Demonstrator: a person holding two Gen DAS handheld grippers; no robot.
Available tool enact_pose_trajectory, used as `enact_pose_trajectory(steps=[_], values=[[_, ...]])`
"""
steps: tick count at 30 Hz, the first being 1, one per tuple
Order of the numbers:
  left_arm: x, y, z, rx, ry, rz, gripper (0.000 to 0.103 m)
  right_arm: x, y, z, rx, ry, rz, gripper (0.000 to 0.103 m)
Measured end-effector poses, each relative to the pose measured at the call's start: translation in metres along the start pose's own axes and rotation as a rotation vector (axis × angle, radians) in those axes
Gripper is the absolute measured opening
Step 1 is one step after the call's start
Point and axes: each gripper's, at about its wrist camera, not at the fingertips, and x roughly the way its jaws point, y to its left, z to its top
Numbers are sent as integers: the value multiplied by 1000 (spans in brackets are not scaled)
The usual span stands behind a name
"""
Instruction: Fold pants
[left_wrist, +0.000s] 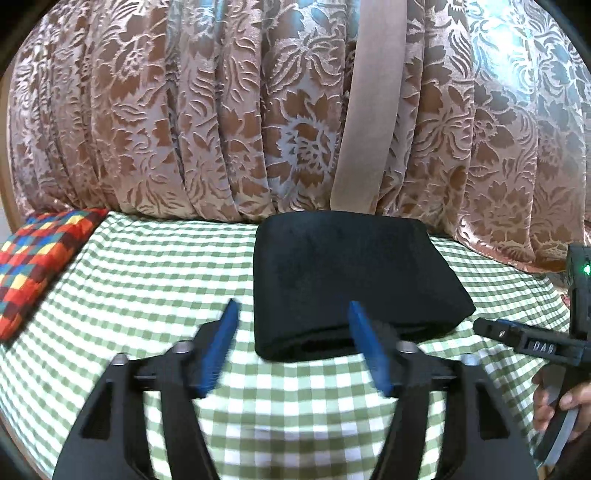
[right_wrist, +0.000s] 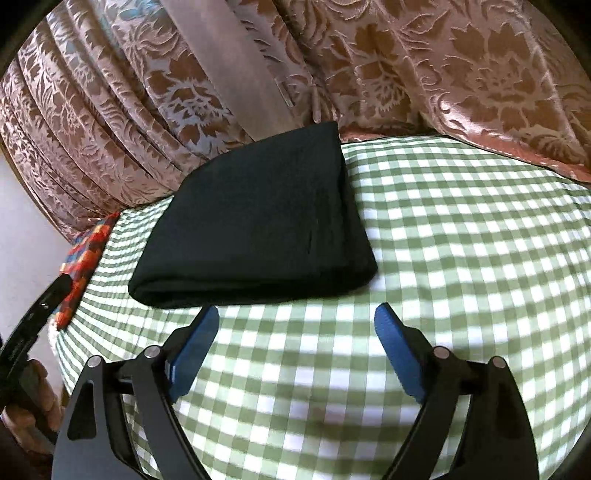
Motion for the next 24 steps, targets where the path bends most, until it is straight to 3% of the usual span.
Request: enact_pose_trajectory(steps=[8,15,24], values=[[-20,-4,-36,-41,21,54,79,-32,37,-43,-104,-124,-167,98],[-40,-15,-60,-12,1,108,91,-49,58,-60,-158,-203,-209,101],[-49,-20,-66,-6,-1,161,99,-54,62,-65,-165,-209,-219,101]])
